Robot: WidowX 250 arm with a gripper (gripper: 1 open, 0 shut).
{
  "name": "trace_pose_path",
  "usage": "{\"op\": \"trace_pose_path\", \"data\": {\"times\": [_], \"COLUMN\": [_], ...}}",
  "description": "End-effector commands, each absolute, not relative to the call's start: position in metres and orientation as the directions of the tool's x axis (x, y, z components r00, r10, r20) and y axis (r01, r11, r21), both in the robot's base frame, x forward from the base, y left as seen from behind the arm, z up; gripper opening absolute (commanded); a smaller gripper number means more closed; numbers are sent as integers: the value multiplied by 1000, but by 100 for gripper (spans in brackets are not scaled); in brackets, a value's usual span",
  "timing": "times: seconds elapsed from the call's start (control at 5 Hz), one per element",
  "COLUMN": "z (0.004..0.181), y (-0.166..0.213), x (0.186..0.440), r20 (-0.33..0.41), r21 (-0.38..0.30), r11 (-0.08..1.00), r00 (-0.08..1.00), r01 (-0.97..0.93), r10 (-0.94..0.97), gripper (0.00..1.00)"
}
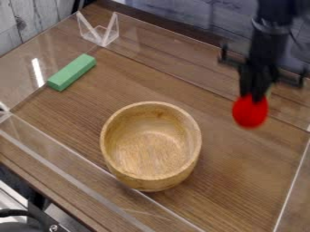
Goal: Move the red fruit to the left
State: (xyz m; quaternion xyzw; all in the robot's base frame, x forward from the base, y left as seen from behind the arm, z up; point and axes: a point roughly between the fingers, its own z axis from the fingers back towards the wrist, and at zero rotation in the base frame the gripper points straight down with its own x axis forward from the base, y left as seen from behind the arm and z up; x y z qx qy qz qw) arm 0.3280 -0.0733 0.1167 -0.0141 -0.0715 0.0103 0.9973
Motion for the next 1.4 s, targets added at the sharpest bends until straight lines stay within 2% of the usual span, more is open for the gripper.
{"op": "trace_pose_path", "data": {"times": [0.0,0.2,0.4,0.8,1.2], "z": [161,162,160,139,128], "y": [-37,6,38,45,34], "x": [340,342,356,373,365], "r20": [254,267,272,280,293], "r21": [-41,-35,-29,0,19], "r11": [992,970,938,882,900], "r00": [959,933,900,847,863], "r01": [-119,-239,-346,-472,-436], "r10": [126,240,341,453,412], "gripper": [0,0,0,0,0]}}
